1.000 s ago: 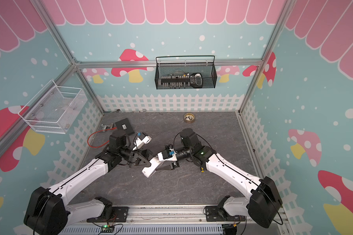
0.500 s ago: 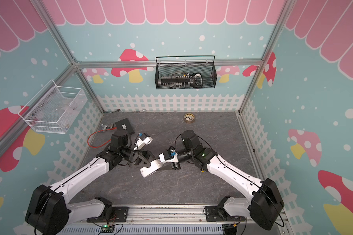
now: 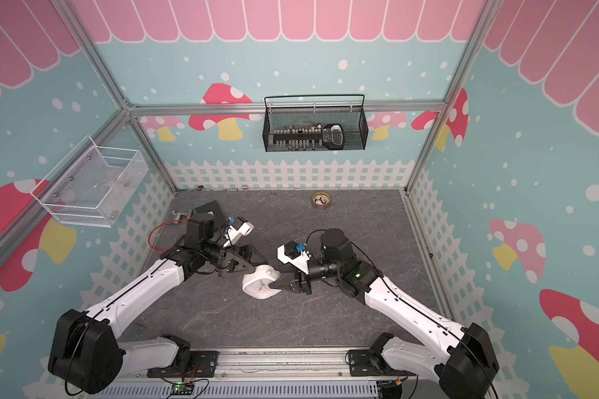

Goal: Remove the battery from the alarm
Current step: Adjust the alarm at the center of the board.

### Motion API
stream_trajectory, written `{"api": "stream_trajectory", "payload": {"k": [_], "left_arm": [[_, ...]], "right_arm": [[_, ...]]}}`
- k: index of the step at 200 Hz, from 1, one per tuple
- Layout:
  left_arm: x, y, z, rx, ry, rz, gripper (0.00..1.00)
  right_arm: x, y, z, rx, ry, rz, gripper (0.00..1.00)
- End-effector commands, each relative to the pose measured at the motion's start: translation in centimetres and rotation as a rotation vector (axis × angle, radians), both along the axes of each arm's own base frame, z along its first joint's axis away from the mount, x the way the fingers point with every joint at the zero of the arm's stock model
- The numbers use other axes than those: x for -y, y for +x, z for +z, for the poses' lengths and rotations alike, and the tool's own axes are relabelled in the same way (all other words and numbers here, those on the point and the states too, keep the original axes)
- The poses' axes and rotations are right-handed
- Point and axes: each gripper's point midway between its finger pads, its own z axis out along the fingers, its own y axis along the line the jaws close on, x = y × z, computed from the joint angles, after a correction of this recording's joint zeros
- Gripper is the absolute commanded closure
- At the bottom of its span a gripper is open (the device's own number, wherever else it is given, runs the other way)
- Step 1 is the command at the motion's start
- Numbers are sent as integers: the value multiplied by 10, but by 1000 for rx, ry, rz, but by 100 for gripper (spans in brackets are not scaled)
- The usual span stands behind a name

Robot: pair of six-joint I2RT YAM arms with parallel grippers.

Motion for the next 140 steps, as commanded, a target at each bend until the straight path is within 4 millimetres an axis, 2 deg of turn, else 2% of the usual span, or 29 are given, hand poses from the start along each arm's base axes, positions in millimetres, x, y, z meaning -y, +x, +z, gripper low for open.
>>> {"api": "stream_trajectory", "payload": {"k": [1, 43, 81, 116, 140], "left_arm": [[-6, 23, 4, 118, 49, 147, 0], [-22, 72, -15, 176, 210, 430, 0], [-47, 104, -11, 269, 324, 706, 1], [-71, 112, 1, 336, 339, 906, 1], [-73, 108, 4, 347, 319, 923, 1]], "right_arm": [[10, 34, -15, -245, -78, -211, 100], [20, 73, -68, -566, -122, -327, 100], [19, 106, -106, -796, -79, -434, 100], [15, 133, -139, -942, -51, -556, 100], [16, 149, -163, -996, -78, -660, 100]]}}
